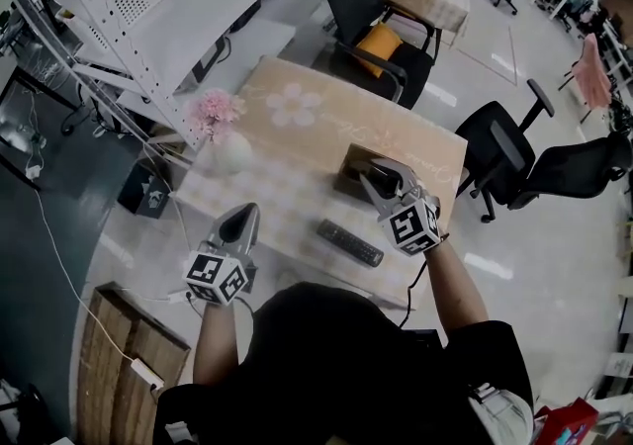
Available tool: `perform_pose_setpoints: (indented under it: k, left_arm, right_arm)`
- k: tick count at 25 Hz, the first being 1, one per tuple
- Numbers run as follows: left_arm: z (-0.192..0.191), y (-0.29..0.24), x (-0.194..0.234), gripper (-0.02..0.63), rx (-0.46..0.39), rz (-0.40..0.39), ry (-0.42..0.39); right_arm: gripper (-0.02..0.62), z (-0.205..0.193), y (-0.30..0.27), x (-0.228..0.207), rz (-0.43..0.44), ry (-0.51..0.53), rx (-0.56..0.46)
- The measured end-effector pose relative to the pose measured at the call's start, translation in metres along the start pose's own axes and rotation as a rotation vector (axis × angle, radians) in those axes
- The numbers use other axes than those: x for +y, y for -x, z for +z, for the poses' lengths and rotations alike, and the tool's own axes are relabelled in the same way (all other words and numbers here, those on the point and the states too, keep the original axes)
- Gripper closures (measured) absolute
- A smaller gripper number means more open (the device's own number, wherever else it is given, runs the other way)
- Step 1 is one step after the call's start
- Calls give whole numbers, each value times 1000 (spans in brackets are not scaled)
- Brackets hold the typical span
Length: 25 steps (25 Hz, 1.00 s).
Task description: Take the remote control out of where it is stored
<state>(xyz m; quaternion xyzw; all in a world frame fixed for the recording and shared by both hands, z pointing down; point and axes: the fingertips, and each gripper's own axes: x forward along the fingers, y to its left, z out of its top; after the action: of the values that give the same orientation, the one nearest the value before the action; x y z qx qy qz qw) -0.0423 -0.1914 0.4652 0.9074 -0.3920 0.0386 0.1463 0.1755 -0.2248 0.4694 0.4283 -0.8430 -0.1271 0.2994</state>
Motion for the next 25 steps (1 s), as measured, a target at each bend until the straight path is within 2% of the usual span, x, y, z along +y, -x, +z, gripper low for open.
perform_pose_setpoints:
  k: [4, 9, 25]
  left_arm:
    - [2, -1, -10, 604, 0, -13, -9]
    - [2, 9, -4, 604, -7, 19, -5]
    - [-10, 79, 57, 604, -8, 246, 32]
  right_arm:
    - [500, 15, 6, 1, -25, -8, -43]
    - [500, 31, -1, 13, 13, 37, -78]
    - [500, 61, -93, 88, 219, 104, -138]
